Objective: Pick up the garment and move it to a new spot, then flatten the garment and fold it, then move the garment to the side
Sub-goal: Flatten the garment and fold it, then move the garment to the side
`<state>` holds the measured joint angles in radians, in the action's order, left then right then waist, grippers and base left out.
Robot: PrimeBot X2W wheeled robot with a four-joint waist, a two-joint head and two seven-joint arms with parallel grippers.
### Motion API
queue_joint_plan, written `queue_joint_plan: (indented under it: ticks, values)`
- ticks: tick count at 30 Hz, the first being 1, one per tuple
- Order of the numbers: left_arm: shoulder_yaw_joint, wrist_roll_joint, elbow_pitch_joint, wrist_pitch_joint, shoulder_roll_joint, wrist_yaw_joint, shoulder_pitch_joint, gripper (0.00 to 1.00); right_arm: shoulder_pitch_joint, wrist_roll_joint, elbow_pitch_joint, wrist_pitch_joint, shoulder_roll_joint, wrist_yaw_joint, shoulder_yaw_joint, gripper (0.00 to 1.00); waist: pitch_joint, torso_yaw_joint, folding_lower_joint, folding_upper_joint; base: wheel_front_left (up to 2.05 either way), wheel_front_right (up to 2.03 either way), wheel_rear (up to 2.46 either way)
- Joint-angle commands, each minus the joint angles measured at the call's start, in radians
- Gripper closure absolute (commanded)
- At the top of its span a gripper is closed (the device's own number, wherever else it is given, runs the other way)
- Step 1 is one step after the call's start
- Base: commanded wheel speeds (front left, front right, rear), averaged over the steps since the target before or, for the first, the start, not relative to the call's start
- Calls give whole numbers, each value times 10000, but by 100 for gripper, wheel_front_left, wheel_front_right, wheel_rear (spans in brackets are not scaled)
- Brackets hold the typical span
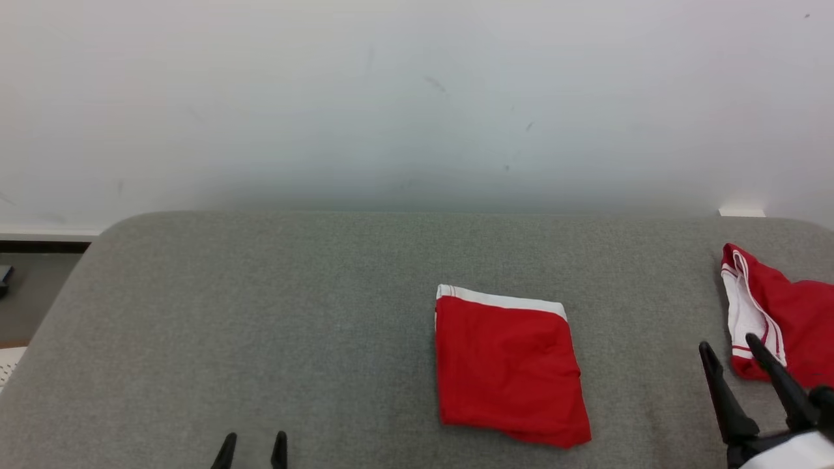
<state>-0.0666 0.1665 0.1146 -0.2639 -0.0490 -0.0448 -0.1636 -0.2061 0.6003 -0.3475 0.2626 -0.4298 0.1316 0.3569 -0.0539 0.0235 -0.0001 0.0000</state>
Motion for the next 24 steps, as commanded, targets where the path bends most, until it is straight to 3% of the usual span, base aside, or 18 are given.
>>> queue_joint_plan:
  ticks: [1,4,11,17,24]
  values:
    - [45,-164,38,0,-35,-24,-96,0,666,-488,324,18,367,-21,-643,0,-39,-31,1,0,0,0,0]
    - [5,-172,105,0,-35,-87,-126,0,1636,-1228,725,21,867,-21,-1629,0,-85,-36,1,0,0,0,0]
    - [-85,-137,226,0,-35,-156,-111,0,2813,-1992,1027,21,1960,-21,-2781,0,-149,-67,1,0,0,0,0]
    - [-145,-138,310,0,-35,-229,-33,0,3088,-2182,901,22,2396,-21,-2938,0,-192,-177,1,0,0,0,0]
    - [-216,-166,341,0,-35,-222,-6,0,2888,-1704,510,22,2448,-21,-2678,0,-173,-207,1,0,0,0,0]
